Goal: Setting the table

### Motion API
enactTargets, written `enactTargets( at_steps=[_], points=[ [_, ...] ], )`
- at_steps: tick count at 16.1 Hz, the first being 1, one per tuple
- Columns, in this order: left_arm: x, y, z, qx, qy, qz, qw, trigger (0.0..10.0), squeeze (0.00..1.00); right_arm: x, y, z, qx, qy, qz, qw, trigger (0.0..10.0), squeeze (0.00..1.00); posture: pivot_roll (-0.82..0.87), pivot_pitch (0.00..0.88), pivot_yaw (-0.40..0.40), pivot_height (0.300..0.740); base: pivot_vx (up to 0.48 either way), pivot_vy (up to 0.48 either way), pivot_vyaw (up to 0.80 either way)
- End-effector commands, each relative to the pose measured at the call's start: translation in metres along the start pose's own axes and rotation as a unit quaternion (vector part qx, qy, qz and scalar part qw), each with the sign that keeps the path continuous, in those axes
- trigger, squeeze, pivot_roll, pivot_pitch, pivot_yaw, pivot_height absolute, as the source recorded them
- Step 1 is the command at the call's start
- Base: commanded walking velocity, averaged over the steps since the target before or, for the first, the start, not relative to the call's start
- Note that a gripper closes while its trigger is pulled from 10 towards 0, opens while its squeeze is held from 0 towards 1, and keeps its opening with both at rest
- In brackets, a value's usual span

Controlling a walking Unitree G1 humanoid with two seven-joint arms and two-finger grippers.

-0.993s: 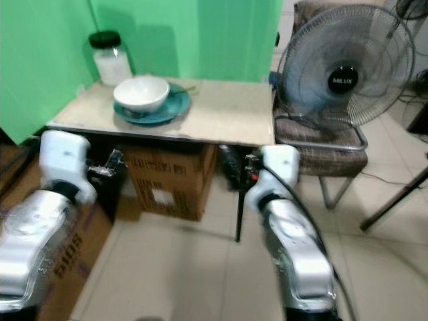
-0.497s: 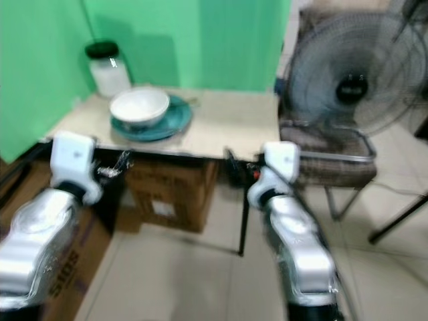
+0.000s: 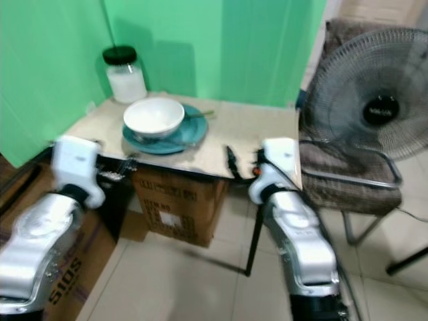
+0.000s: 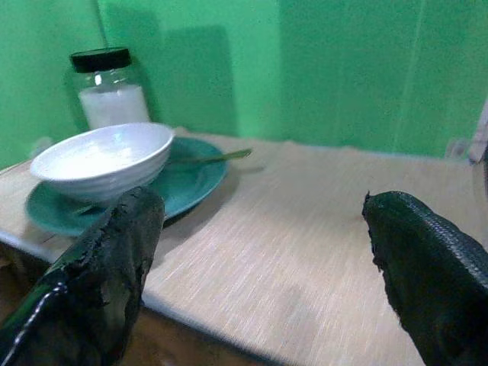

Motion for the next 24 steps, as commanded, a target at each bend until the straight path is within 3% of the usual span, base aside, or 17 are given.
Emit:
enactTargets(
  at_steps=[1, 7, 12, 19, 24],
  points=[
    [0.009, 0.001, -0.002, 0.001, 0.012, 0.010, 1.000, 10.0, 0.00, 0.010, 0.003, 0.006, -0.001, 0.022, 0.001, 1.000, 10.0, 0.00, 0.18, 0.000, 0.009, 0.740, 0.315, 0.000, 0.00],
    [0.011, 0.002, -0.002, 0.001, 0.007, 0.019, 1.000, 10.0, 0.00, 0.008, 0.009, 0.012, -0.008, 0.030, -0.017, 0.999, 10.0, 0.00, 0.19, 0.000, 0.003, 0.740, 0.303, 0.000, 0.00],
    [0.010, 0.002, 0.000, 0.000, -0.006, 0.020, 1.000, 10.0, 0.00, 0.010, 0.008, 0.013, -0.012, 0.030, -0.010, 0.999, 10.0, 0.00, 0.18, 0.000, 0.013, 0.740, 0.299, 0.000, 0.72],
    [0.011, 0.003, 0.000, -0.004, -0.018, 0.029, 0.999, 10.0, 0.00, 0.011, 0.001, 0.017, 0.001, 0.011, 0.024, 1.000, 10.0, 0.00, 0.19, 0.000, 0.014, 0.740, 0.308, 0.000, 0.00],
    [0.002, 0.005, 0.002, -0.017, -0.064, 0.031, 0.997, 10.0, 0.00, 0.007, 0.014, 0.022, 0.009, -0.019, 0.058, 0.998, 10.0, 0.00, 0.18, 0.000, 0.021, 0.740, 0.307, 0.000, 0.00]
  ],
)
Point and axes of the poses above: a point about 5 cm out from each wrist's last joint towards the gripper, its own z axis pointing out of the wrist towards the gripper, its own y axis along the axis of the wrist's last joint, x = y × z, the point moved 3 cm from there along z, pointing out of the wrist towards the gripper, and after that the axes turned 7 degrees about z, right-handed, at the moved point
